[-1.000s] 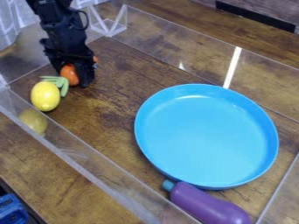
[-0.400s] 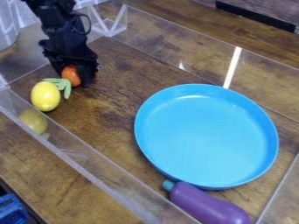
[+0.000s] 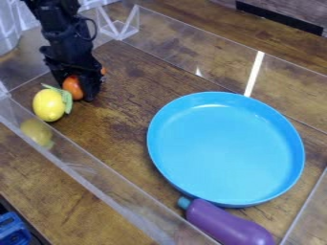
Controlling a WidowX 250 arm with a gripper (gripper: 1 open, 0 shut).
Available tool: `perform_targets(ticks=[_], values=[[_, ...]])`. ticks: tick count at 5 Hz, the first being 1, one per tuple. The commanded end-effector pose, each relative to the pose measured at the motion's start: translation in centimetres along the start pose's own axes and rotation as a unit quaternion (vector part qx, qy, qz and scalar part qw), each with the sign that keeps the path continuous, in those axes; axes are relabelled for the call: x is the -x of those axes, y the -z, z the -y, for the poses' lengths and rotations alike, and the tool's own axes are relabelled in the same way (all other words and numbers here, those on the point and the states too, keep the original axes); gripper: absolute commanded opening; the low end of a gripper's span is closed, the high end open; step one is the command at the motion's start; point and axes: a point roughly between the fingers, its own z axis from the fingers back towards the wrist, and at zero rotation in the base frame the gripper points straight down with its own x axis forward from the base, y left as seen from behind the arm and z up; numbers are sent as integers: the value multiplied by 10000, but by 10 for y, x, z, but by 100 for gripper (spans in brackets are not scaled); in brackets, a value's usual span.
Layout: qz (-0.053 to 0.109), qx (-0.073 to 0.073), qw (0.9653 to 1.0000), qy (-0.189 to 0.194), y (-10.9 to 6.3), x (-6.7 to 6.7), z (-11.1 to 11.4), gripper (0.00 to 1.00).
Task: Move the carrot to the left side
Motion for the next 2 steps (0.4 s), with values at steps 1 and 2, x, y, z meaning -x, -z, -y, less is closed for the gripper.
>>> perform_targets(ticks=[1, 2], values=[[-95, -10, 9999, -97, -2, 2, -5, 100], [-132, 14, 9999, -57, -3, 1, 0, 0]])
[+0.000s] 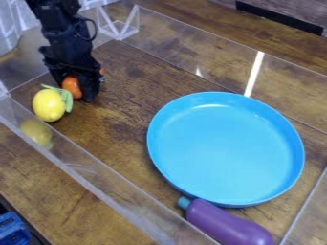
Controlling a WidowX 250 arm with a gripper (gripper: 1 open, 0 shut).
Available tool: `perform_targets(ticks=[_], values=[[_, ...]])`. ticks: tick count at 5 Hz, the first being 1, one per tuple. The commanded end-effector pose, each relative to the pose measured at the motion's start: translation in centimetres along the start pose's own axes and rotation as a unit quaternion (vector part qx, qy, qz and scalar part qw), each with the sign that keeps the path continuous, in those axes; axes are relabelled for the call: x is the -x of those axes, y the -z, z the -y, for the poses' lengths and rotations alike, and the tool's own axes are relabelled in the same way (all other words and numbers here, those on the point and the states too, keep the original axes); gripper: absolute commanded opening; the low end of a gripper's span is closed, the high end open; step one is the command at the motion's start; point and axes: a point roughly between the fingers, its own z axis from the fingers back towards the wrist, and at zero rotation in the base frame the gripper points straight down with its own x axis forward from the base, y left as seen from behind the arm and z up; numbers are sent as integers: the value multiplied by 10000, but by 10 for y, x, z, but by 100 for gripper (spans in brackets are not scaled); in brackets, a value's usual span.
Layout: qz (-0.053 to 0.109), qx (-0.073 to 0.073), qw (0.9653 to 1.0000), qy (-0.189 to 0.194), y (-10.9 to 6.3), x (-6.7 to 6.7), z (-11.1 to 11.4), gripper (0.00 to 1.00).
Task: Move the carrot to the left side
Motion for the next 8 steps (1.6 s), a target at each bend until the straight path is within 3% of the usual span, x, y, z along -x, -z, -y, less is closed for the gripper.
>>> perform_targets(ticks=[1, 2, 3, 4, 5, 6, 7, 8], values=[[-41, 48, 10000, 4, -2, -1, 6, 100], [-43, 83, 9999, -65, -5, 3, 3, 0], [-41, 133, 9998, -142, -8, 6, 1, 0], [-47, 138, 9993, -334, -6, 3, 1, 100], [-51, 119, 9987, -492, -5, -2, 2, 0], [-73, 130, 9990, -429, -4, -7, 3, 0], [-85, 168, 9992, -364, -1, -11, 2, 100], [-69, 219, 9991, -350, 0, -16, 1, 0]])
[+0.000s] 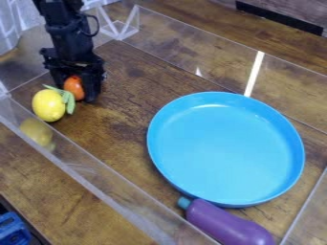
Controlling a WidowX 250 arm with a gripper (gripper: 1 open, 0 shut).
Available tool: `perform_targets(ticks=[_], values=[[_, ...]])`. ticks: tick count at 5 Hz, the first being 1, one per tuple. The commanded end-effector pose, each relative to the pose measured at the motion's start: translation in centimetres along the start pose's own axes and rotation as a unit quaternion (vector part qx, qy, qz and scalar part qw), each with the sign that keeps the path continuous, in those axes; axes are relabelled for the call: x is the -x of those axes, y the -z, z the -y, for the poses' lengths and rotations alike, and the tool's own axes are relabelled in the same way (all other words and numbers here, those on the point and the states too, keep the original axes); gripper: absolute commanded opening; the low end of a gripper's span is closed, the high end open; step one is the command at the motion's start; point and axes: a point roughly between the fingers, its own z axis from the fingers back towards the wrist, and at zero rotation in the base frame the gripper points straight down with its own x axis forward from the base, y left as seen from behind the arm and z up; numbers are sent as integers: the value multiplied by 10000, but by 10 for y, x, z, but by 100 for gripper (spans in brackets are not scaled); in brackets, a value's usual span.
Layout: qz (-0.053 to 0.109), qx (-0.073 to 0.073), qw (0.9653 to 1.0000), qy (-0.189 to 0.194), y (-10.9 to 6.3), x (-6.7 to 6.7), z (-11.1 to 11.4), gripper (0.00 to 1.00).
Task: Move the carrot to the left side
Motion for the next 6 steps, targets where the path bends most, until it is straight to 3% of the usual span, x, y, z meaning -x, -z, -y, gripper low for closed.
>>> perform_targets(ticks=[1, 2, 3, 4, 6], values=[[51, 31, 9999, -124, -2, -12, -2, 100], [70, 4, 9996, -279, -3, -19, -6, 0], [54, -27, 9993, -372, -1, -21, -24, 100], [49, -65, 9988, -473, -1, -23, -42, 0], [-39, -53, 9989, -472, 2, -18, -48, 0]])
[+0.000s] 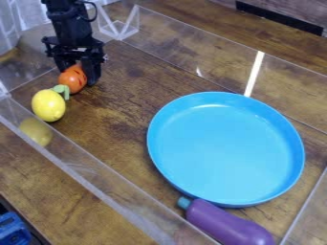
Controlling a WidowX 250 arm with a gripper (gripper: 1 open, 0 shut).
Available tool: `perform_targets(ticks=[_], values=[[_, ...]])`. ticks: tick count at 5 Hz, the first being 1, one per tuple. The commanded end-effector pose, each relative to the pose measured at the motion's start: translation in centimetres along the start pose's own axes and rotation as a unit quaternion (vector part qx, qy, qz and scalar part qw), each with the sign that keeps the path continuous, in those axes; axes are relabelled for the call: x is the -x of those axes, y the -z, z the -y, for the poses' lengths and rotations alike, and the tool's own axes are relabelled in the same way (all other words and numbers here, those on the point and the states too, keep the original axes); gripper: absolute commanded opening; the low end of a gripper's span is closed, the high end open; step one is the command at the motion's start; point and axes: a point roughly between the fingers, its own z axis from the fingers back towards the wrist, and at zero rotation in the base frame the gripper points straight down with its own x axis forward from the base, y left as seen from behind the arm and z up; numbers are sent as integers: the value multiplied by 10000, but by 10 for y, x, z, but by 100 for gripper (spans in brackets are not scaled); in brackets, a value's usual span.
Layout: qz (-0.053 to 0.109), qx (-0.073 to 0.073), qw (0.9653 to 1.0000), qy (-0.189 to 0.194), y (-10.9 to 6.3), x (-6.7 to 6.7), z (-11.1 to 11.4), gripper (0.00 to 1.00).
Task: Move the carrot to the left side
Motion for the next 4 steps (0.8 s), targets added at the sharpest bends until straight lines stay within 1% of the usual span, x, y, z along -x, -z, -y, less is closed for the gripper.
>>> perform_targets(ticks=[1, 2, 4], values=[[-101, -21, 9998, -145, 2, 8, -18, 0], [-135, -52, 9987, -492, 3, 6, -18, 0], [-177, -98, 9938, -1096, 5, -1, -15, 0]])
